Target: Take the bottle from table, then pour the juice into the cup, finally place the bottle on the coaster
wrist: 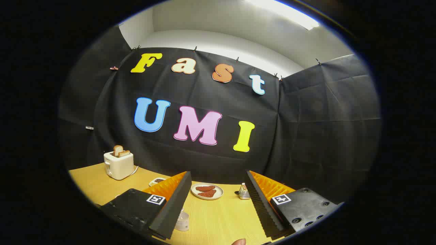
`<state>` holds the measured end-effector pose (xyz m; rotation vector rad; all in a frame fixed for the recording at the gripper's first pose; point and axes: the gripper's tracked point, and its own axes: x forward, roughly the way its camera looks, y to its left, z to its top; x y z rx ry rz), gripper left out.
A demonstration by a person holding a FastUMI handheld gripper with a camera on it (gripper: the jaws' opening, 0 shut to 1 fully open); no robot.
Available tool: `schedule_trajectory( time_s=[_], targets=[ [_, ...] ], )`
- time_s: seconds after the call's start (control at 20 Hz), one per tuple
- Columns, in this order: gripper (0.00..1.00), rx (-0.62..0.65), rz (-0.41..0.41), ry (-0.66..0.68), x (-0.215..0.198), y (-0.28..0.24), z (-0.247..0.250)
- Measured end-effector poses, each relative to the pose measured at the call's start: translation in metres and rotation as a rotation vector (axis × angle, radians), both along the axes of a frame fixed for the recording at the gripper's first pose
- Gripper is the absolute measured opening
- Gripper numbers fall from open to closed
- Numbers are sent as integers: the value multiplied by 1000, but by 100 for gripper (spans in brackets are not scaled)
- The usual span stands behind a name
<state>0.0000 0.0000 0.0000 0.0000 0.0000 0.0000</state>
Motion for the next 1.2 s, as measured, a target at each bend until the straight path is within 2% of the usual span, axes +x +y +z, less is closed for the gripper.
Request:
schedule_trajectory(
  time_s=[0.7, 1.2],
  targets=[
    [97, -22, 24, 0, -2, 10, -1],
    [97, 40, 55, 6, 4, 27, -23]
  ],
)
